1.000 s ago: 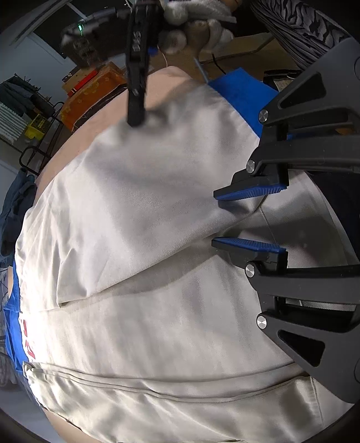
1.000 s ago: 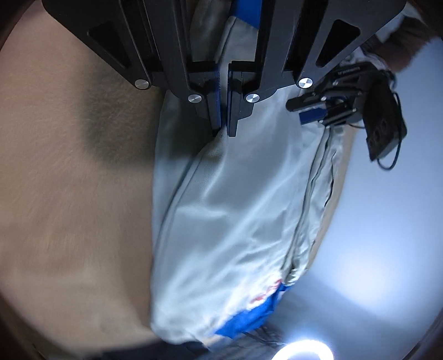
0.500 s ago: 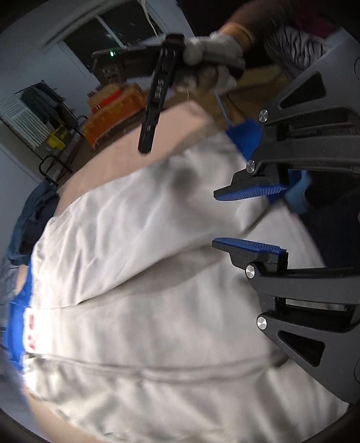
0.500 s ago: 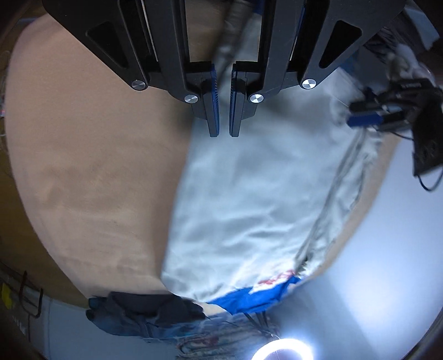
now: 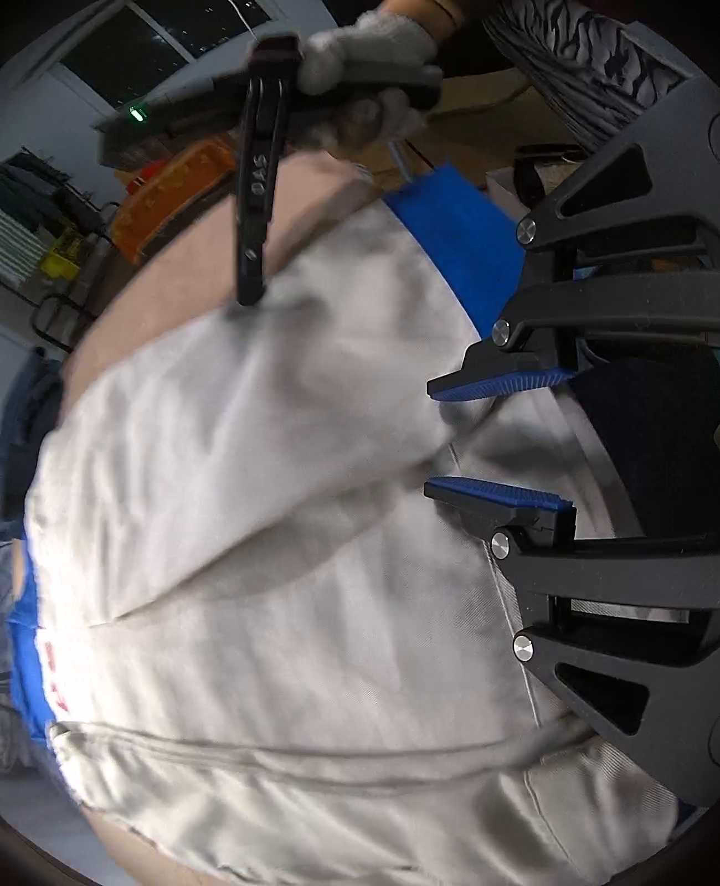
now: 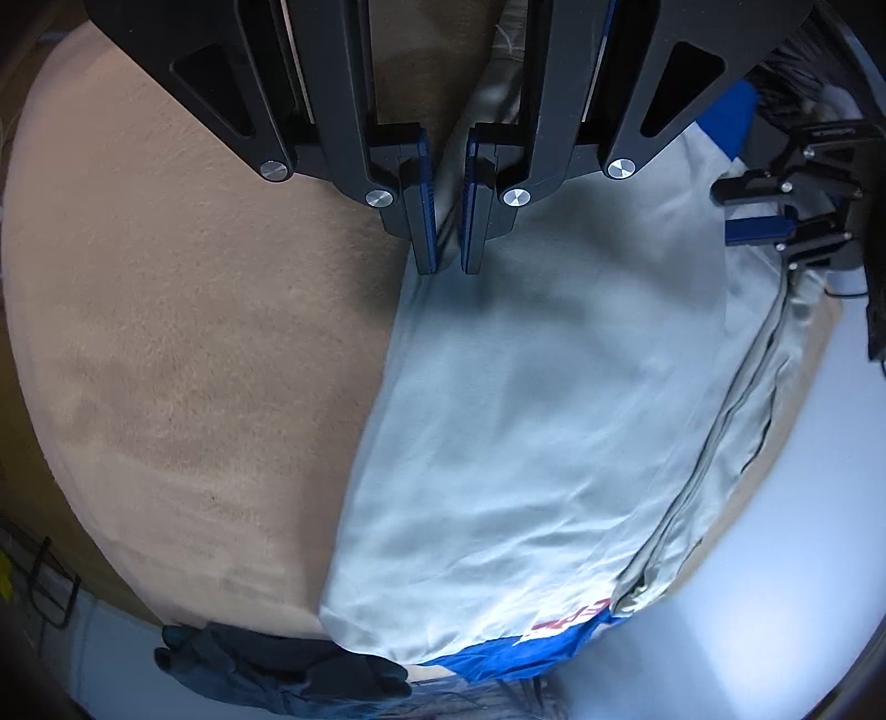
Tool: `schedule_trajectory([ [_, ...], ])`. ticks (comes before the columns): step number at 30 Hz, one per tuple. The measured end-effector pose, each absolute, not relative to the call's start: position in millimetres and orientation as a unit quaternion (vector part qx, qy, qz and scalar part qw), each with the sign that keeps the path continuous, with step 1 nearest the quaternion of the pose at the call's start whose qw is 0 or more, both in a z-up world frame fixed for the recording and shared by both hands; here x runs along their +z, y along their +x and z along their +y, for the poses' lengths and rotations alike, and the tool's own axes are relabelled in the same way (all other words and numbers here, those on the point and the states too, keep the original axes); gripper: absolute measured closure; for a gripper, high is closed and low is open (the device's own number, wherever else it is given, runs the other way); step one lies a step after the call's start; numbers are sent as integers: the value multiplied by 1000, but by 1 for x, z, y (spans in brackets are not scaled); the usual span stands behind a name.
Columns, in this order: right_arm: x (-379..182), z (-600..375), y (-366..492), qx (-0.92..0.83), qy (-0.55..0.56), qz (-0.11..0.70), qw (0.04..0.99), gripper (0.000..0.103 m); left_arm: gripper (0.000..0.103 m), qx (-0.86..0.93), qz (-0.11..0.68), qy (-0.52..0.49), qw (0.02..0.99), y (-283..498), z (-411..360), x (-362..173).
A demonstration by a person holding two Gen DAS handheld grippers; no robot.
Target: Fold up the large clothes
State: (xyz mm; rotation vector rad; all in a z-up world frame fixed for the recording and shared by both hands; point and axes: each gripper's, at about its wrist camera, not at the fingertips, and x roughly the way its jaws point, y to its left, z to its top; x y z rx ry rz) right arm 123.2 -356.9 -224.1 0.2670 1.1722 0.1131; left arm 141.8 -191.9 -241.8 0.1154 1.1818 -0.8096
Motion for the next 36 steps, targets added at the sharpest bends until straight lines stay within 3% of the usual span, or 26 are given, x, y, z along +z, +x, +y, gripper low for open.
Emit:
schedule_trajectory([
  [1,-223,-363,122,55,152,543,824,90,75,-372,525,46,764,141,-190,-231],
  [2,-221,-367,121,57,171,533,827,76,75,-373,513,41,772,141,-188,-224],
  [3,-219,-372,118,51,192,517,833,54,75,-376,495,32,783,143,-187,-212],
  [5,-218,-380,111,34,231,487,841,39,75,-374,477,23,795,152,-190,-202],
  [13,-237,-357,92,70,264,495,825,38,75,-345,485,47,802,195,-222,-234],
  [16,-238,-358,83,79,282,484,824,43,75,-340,507,84,788,198,-232,-270],
  [20,-244,-362,79,61,285,484,825,84,75,-341,489,98,797,188,-233,-260],
  [21,-245,-362,80,63,288,485,823,89,75,-341,486,87,800,186,-229,-254],
  [28,-229,-349,92,65,269,486,829,97,75,-385,438,43,811,120,-204,-205],
  [36,-204,-327,105,61,233,480,844,97,75,-395,488,87,774,102,-226,-255],
])
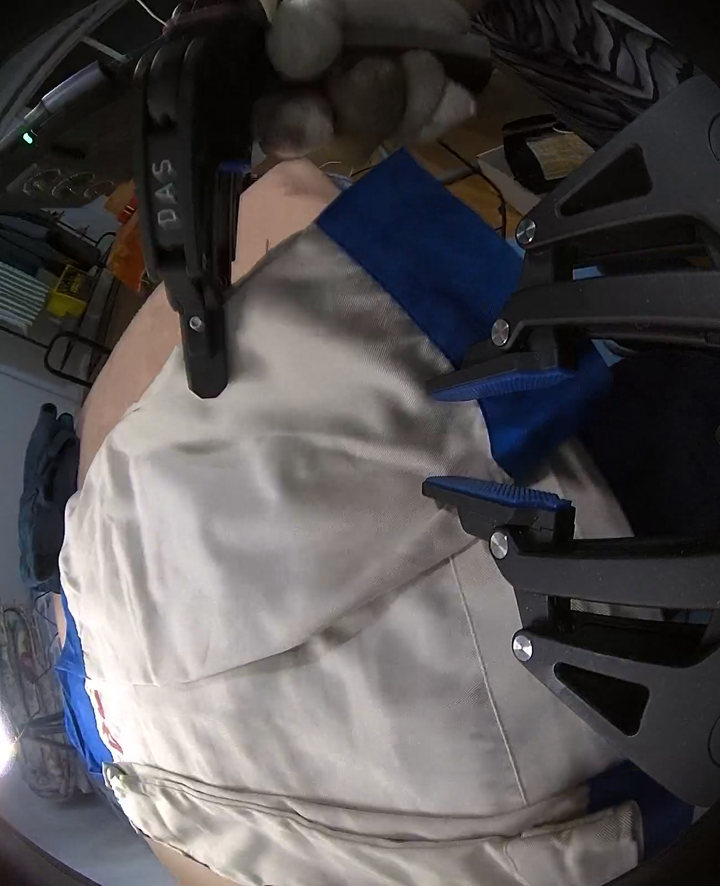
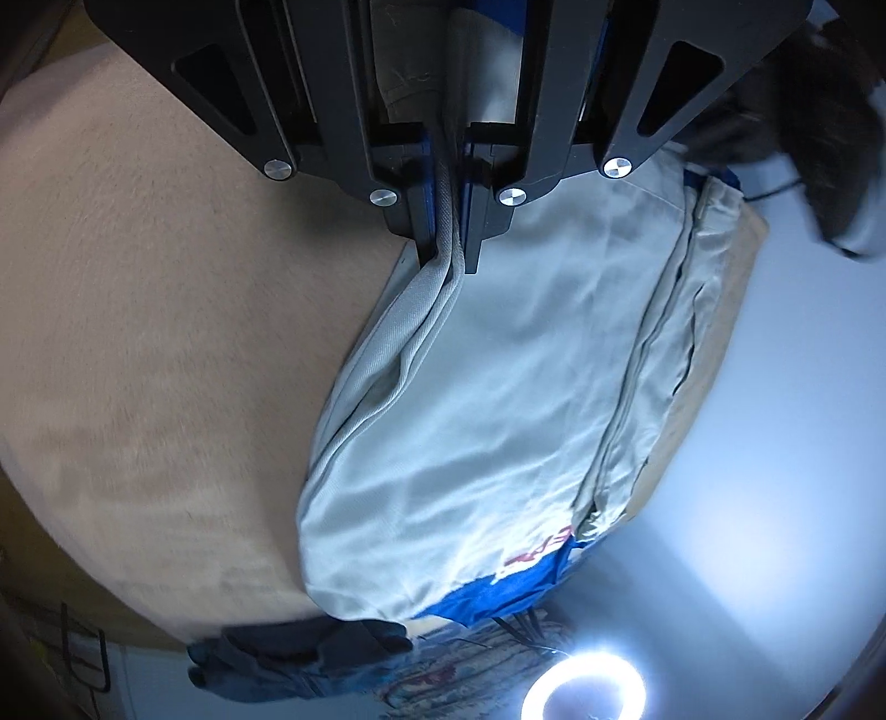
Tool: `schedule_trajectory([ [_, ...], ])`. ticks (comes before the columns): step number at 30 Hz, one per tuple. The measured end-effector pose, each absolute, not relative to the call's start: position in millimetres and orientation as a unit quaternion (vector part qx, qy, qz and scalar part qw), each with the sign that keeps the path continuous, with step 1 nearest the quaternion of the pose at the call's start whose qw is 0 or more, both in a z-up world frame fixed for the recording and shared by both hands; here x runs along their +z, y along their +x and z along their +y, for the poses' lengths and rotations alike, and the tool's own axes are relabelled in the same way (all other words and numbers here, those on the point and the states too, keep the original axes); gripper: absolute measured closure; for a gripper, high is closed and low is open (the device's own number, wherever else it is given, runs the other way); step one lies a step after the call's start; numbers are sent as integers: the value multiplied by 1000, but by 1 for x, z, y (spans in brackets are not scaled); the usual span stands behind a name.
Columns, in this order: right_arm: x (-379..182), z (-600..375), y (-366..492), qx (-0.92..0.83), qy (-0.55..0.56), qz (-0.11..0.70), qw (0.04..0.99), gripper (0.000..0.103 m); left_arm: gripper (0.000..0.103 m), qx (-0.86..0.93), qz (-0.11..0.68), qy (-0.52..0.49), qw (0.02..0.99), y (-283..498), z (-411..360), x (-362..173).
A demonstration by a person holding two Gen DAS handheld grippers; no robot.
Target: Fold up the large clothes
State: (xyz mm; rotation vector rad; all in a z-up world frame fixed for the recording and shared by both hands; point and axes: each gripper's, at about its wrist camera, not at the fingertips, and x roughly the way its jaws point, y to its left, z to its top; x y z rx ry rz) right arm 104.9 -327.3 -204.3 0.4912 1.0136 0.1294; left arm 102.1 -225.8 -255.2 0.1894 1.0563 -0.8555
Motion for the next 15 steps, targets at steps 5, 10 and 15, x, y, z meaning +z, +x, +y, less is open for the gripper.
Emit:
schedule_trajectory([
  [5,-191,-312,106,53,179,479,858,98,75,-401,477,20,782,112,-200,-215],
  [10,-171,-293,113,66,132,466,873,98,75,-377,428,-77,818,135,-139,-158],
  [15,-151,-250,132,95,71,451,884,98,75,-320,375,-124,861,160,-77,-127],
])
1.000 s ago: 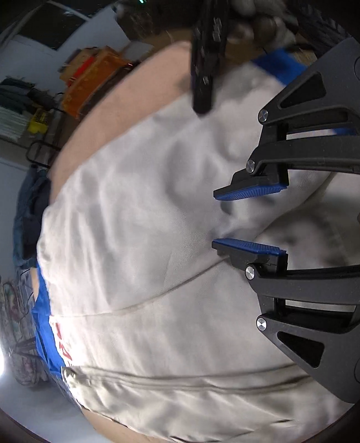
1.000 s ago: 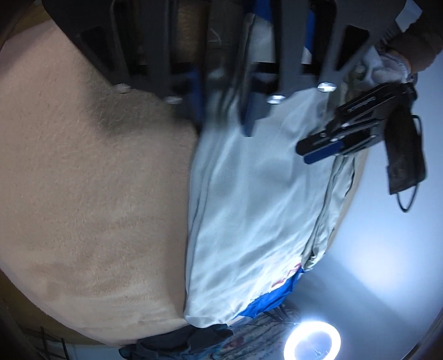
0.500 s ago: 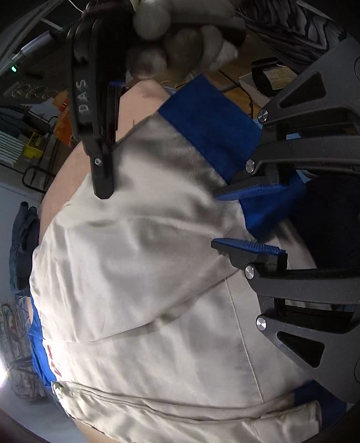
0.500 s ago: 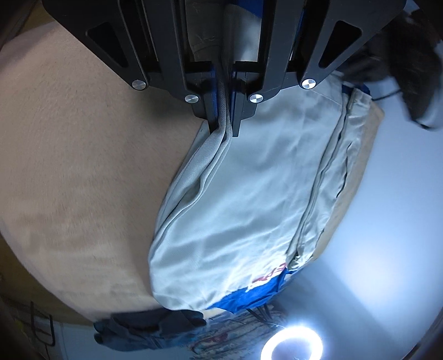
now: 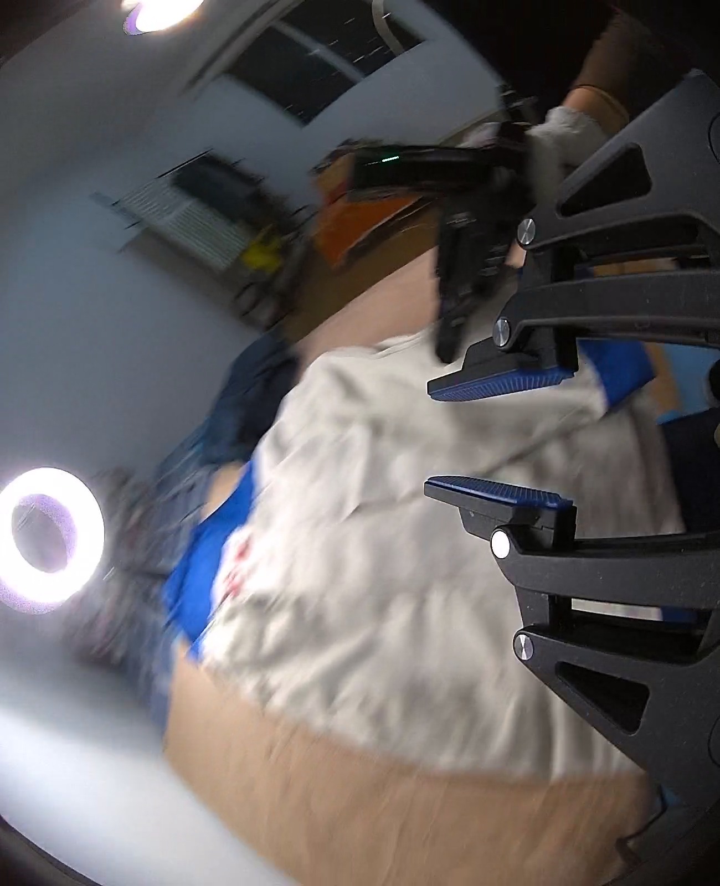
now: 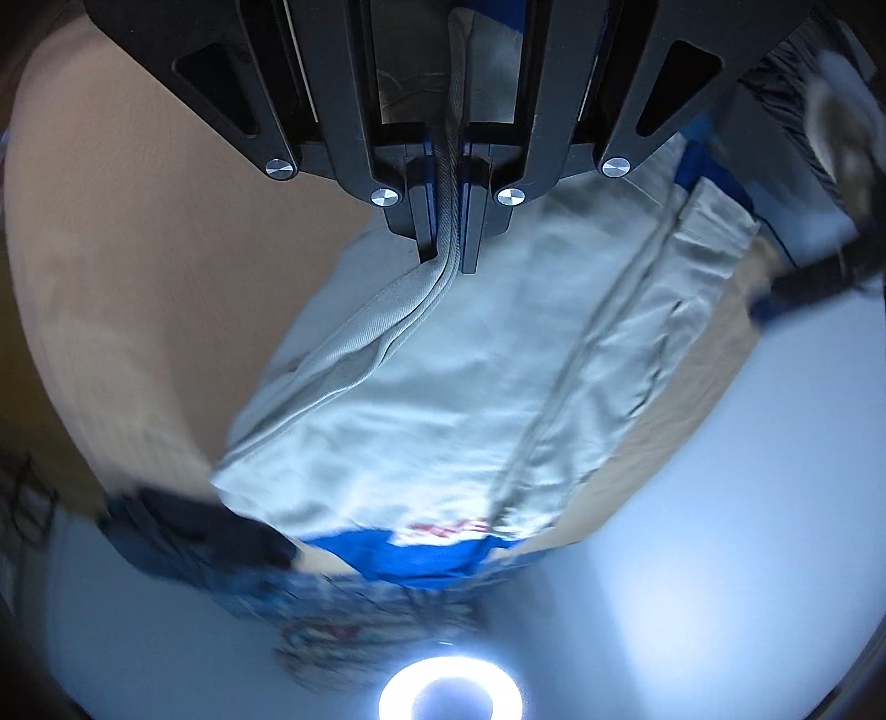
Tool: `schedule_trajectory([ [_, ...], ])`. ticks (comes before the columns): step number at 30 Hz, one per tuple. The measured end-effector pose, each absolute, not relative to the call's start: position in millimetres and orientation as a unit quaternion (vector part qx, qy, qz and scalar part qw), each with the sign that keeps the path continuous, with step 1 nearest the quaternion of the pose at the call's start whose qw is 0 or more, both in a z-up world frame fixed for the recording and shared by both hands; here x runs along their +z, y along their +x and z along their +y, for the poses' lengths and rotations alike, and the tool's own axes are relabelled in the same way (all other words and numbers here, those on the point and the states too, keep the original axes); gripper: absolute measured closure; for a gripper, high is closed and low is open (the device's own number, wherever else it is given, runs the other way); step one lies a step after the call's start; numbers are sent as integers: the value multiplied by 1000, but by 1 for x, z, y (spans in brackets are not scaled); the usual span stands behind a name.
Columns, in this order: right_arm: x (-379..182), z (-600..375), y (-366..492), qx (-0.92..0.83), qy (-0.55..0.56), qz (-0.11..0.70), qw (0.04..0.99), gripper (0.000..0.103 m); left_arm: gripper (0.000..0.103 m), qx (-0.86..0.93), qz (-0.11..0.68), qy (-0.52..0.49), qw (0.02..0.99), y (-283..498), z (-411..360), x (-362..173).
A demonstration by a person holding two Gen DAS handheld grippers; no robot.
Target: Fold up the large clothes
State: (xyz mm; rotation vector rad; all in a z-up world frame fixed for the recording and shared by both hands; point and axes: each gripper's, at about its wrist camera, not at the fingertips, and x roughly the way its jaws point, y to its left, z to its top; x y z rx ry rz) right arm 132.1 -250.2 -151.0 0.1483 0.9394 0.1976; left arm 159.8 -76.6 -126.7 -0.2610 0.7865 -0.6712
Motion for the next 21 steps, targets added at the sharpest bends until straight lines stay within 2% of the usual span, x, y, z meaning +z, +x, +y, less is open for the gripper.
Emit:
schedule_trajectory([
  [7,-149,-170,161,144,-22,449,882,98,75,-259,373,-205,867,189,-5,-130],
  [13,-171,-109,176,182,-102,462,862,98,75,-224,377,-220,871,198,25,-146],
  [19,-221,-102,189,201,-98,516,827,98,75,-215,403,-219,862,203,27,-167],
  [21,-226,-109,189,216,-75,517,825,93,75,-220,409,-219,858,203,25,-170],
])
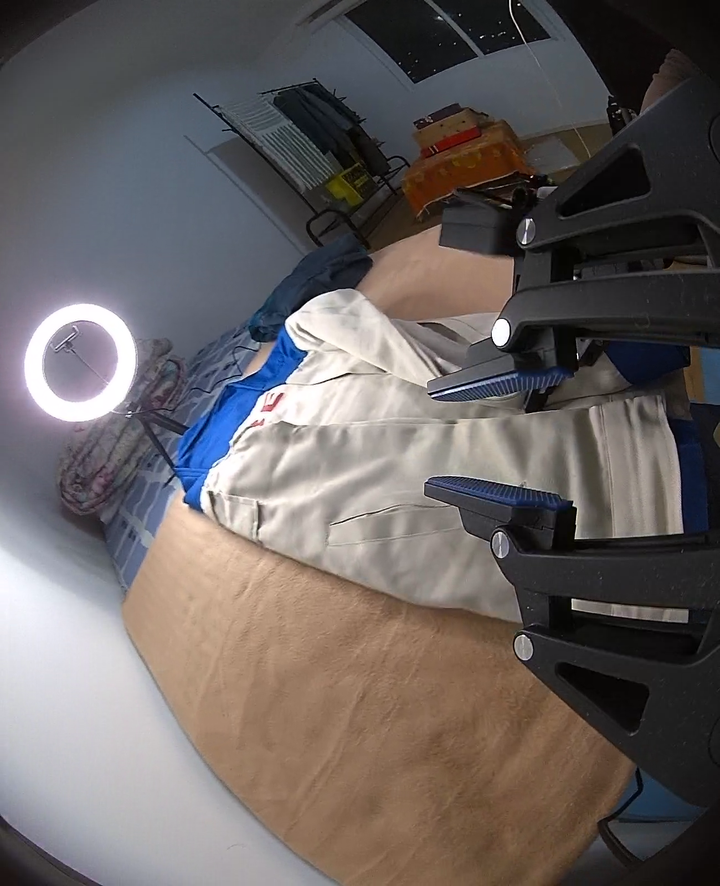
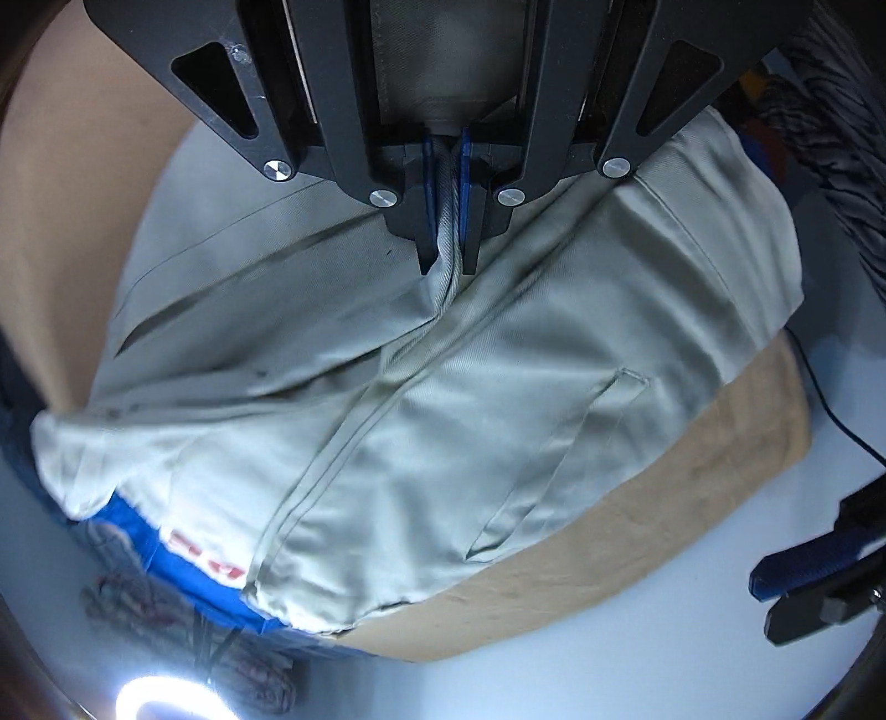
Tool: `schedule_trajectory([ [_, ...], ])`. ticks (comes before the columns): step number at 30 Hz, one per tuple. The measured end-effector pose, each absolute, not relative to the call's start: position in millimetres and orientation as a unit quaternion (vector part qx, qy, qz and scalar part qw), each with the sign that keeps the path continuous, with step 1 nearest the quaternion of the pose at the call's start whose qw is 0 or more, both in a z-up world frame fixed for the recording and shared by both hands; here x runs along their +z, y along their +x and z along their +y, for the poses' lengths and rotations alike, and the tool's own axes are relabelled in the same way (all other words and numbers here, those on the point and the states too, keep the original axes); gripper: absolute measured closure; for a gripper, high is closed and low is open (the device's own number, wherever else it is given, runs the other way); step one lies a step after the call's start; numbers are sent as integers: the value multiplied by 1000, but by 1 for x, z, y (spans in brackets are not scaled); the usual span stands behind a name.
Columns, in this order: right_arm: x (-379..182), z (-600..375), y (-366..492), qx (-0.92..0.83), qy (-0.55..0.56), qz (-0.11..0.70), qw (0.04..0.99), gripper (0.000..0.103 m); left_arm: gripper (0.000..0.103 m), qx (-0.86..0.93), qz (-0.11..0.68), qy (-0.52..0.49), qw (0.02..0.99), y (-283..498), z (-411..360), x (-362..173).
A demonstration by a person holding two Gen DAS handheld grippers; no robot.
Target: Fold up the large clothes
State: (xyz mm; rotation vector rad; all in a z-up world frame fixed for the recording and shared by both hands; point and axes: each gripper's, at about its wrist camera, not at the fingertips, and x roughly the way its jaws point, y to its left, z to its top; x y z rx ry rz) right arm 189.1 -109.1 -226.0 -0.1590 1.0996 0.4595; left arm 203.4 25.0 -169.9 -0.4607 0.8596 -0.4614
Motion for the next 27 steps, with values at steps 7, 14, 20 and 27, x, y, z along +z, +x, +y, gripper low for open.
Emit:
schedule_trajectory([
  [7,-187,-165,179,279,88,493,819,74,57,-255,438,-215,835,201,-2,-180],
  [14,-165,-234,177,222,148,450,852,50,53,-289,495,-193,797,205,-41,-201],
  [20,-177,-293,220,144,216,448,855,44,53,-282,525,-148,789,206,-64,-221],
  [27,-189,-344,280,101,289,427,851,40,53,-275,553,-113,778,207,-80,-245],
])
